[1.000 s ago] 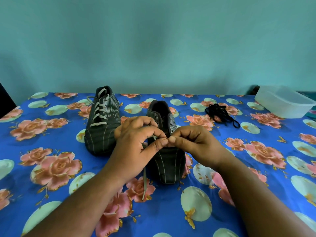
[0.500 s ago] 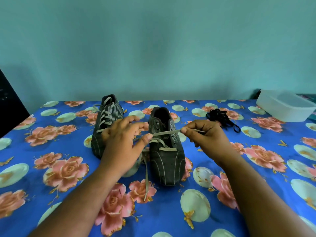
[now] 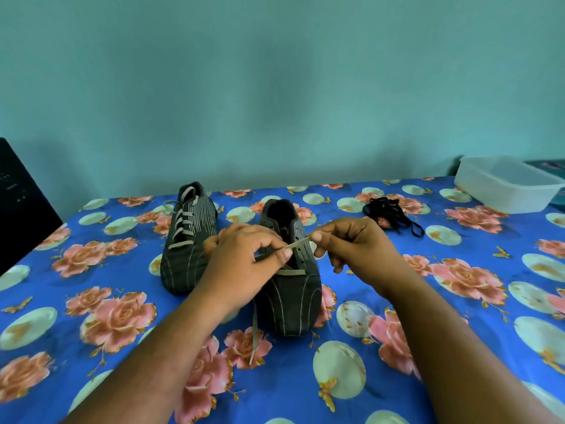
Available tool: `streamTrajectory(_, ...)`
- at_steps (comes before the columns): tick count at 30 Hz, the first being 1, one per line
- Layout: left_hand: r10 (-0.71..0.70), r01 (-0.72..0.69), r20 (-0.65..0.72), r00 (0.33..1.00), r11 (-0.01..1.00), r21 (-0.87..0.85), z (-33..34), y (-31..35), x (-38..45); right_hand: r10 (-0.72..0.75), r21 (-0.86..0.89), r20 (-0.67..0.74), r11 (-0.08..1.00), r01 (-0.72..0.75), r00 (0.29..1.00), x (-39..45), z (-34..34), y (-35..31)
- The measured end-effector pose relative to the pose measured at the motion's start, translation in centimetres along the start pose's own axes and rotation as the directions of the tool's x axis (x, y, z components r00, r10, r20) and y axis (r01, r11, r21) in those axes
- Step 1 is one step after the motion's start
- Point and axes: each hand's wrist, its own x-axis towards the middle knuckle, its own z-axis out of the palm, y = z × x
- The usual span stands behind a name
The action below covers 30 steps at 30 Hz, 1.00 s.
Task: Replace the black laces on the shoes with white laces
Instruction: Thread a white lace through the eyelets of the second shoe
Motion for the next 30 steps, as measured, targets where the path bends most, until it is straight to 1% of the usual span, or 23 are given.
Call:
streamTrajectory(2, 0.023, -0.024, 0.051, 0.998, 0.999, 0.021, -0.2, 0.1, 0.4, 0.010, -0.021, 0.022, 1.000, -0.009, 1.000, 0.1, -0.2, 0.3)
streamTrajectory(4, 0.089, -0.096, 0.080, 0.993, 0.992, 0.088, -0.1, 0.5, 0.5, 0.003, -0.047, 0.051, 0.999, 0.000, 0.999, 0.2, 0.1, 0.5)
streamTrajectory(7, 0.197, -0.199, 0.025, 0.980, 0.967, 0.161, 0.4, 1.5, 0.6, -0.005, -0.028, 0.053, 1.000, 0.007, 0.999, 0.1, 0.6, 0.8)
streamTrajectory(9, 0.222, -0.217, -0.022, 0.975, 0.967, 0.132, 0.7, 1.8, 0.6, 0.006, 0.003, 0.026, 1.000, -0.006, 1.000, 0.2, 0.5, 1.0)
streamTrajectory(13, 0.145, -0.139, -0.100, 0.984, 0.988, 0.060, 1.4, 1.0, 0.3, 0.053, 0.014, 0.047, 0.998, -0.054, 0.998, 0.4, 0.4, 1.2)
streamTrajectory(15, 0.113, -0.108, -0.118, 0.987, 0.993, 0.047, 1.8, 0.6, 0.0, 0.048, -0.015, 0.056, 0.999, -0.047, 0.997, 0.5, 0.4, 1.3)
streamTrajectory(17, 0.113, -0.110, -0.121, 0.986, 0.993, 0.031, 1.8, 0.6, -0.2, 0.027, -0.056, 0.061, 0.998, -0.024, 0.998, 0.5, 0.5, 1.5)
streamTrajectory(20, 0.120, -0.114, -0.124, 0.985, 0.992, 0.051, 1.6, 0.7, -0.4, -0.003, -0.105, 0.085, 0.994, 0.012, 0.996, 0.5, 1.1, 1.8)
streamTrajectory(22, 0.105, -0.094, -0.140, 0.985, 0.992, 0.078, 1.6, 0.5, -0.6, -0.007, -0.125, 0.068, 0.992, 0.016, 0.998, 0.4, 1.4, 1.9)
streamTrajectory(24, 0.060, -0.048, -0.168, 0.984, 0.996, 0.075, 1.6, 0.2, -0.6, -0.045, -0.213, 0.042, 0.976, 0.053, 0.998, 0.5, 1.7, 2.2)
streamTrajectory(26, -0.002, 0.012, -0.183, 0.983, 0.998, 0.056, 1.7, -0.1, -0.7, -0.077, -0.364, 0.014, 0.928, 0.076, 0.997, 0.6, 2.2, 2.7)
streamTrajectory(27, -0.023, 0.033, -0.175, 0.984, 0.998, 0.055, 1.8, -0.1, -0.7, -0.053, -0.402, -0.022, 0.915, 0.040, 0.998, 0.7, 2.5, 3.0)
streamTrajectory(29, -0.025, 0.036, -0.152, 0.988, 0.997, 0.075, 2.2, -0.2, -0.7, 0.053, -0.386, -0.099, 0.918, -0.087, 0.994, 0.8, 3.1, 3.4)
streamTrajectory(30, -0.021, 0.035, -0.147, 0.989, 0.996, 0.088, 2.3, -0.3, -0.7, 0.109, -0.369, -0.116, 0.918, -0.145, 0.987, 0.8, 3.4, 3.5)
